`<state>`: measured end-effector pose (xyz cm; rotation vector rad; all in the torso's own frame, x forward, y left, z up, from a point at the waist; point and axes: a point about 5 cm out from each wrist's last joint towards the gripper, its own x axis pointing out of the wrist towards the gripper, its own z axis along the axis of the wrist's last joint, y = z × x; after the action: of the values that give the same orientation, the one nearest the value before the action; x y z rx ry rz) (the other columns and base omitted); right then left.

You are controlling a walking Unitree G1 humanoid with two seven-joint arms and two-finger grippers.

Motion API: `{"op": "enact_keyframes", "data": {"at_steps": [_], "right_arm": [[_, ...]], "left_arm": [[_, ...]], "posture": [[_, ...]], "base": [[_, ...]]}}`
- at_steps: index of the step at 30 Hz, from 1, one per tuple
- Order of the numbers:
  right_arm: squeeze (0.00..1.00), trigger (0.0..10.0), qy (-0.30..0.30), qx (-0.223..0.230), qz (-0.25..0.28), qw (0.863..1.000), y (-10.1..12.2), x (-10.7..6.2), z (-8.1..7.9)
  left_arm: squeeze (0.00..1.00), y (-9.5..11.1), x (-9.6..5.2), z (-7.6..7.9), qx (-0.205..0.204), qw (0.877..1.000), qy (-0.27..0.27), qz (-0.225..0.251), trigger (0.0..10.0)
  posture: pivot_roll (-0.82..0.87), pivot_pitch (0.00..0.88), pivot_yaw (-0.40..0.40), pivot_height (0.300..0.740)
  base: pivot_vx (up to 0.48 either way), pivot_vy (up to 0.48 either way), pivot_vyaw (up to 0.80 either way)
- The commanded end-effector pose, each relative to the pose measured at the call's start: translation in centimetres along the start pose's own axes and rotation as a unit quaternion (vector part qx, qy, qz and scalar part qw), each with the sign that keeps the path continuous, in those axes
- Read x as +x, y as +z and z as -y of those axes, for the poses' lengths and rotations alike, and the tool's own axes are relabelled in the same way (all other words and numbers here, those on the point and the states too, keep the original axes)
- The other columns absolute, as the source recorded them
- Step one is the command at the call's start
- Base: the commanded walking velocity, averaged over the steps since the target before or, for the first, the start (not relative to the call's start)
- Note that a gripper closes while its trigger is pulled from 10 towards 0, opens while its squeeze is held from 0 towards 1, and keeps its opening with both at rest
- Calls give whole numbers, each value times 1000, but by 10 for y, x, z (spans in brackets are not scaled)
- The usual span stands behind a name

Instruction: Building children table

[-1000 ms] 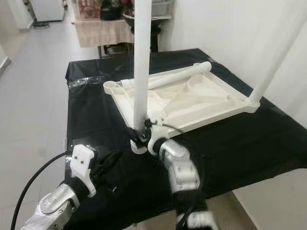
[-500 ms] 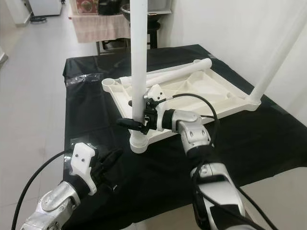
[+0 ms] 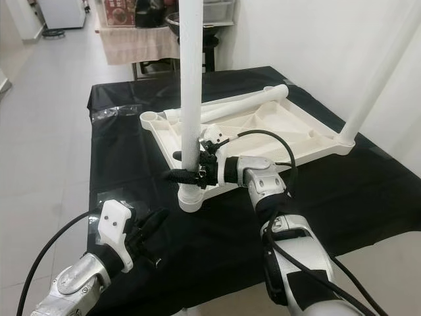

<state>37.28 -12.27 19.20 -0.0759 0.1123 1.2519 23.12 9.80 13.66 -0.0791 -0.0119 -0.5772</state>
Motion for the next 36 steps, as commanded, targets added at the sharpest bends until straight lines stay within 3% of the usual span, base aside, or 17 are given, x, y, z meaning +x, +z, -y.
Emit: {"op": "enact_keyframes", "data": {"at_steps": [1, 7, 13, 14, 15, 16, 17, 19, 20, 25, 29, 30, 31, 32, 33, 34, 36], "right_arm": [[0, 0, 22, 2, 10, 1000, -3, 2, -4], [0, 0, -1, -11, 23, 1000, -7, -10, -3], [0, 0, -117, -34, 7, 993, -18, -22, -4], [0, 0, -155, -29, 0, 988, -23, -22, -5], [0, 0, -345, 20, 10, 938, -35, -16, -3], [0, 0, -345, 20, 10, 938, -35, -16, -3], [0, 0, -377, 48, -3, 925, -54, 1, -30], [0, 0, -395, 52, -17, 917, -65, 17, -63], [0, 0, -373, 26, -23, 927, -62, 23, -68], [0, 0, -372, 60, -25, 926, -61, 21, -58], [0, 0, -367, 52, -27, 929, -58, 25, -60], [0, 10000, -370, 50, -27, 927, -57, 25, -59], [0, 10000, -383, 51, -30, 922, -54, 25, -61], [1000, 10000, -353, 63, -11, 933, -46, 30, -63], [1000, 10000, -353, 63, -11, 933, -46, 30, -63], [1000, 10000, -322, 43, 8, 946, -33, 34, -59], [1000, 10000, -322, 43, 8, 946, -33, 34, -59]], "left_arm": [[0, -5, -2, 1, 0, 1000, 1, -10, 10000], [0, -4, -2, 2, 0, 1000, 0, -9, 10000], [0, -3, -4, 0, 1, 1000, 2, -8, 10000], [0, -3, -4, 0, 1, 1000, 2, -8, 10000], [0, -2, -5, -1, 2, 1000, 2, -8, 10000], [0, -2, -5, -1, 2, 1000, 2, -8, 10000], [0, -2, -5, -2, 2, 1000, 2, -8, 10000], [0, -1, -5, -3, 3, 1000, 1, -9, 10000], [0, -2, -6, -3, 4, 1000, 1, -9, 10000], [0, -3, -4, -4, 3, 1000, -4, -12, 10000], [0, -2, -4, -4, 3, 1000, 0, -10, 10000], [0, -2, -4, -5, 4, 1000, 3, -9, 10000], [0, -2, -4, -5, 5, 1000, 5, -9, 10000], [0, -2, -4, -5, 5, 1000, 7, -8, 10000], [0, -2, -4, -5, 5, 1000, 7, -8, 10000], [0, -2, -3, -5, 5, 1000, 7, -7, 10000], [0, -2, -3, -5, 5, 1000, 7, -7, 10000]], "posture": [[12, 42, -39, 740], [10, 50, -40, 740], [-2, 64, -43, 740], [-1, 65, -45, 740], [-10, 66, -42, 740], [-10, 66, -42, 740], [2, 80, -36, 740], [1, 75, -26, 740], [1, 75, -26, 740], [-5, 69, -21, 740], [-3, 70, -21, 740], [-1, 70, -23, 740], [-1, 70, -23, 740], [1, 67, -29, 740], [1, 67, -29, 740], [2, 63, -29, 740], [2, 63, -29, 740]], "base": [[0, 0, 0], [0, 0, 0], [0, 0, 0], [0, 0, 0], [0, 0, 0], [0, 0, 0], [0, 0, 0], [0, 0, 0], [0, 0, 0], [0, 0, 0], [0, 0, 0], [0, 0, 0], [0, 0, 0], [0, 0, 0], [0, 0, 0], [0, 0, 0], [0, 0, 0]]}}
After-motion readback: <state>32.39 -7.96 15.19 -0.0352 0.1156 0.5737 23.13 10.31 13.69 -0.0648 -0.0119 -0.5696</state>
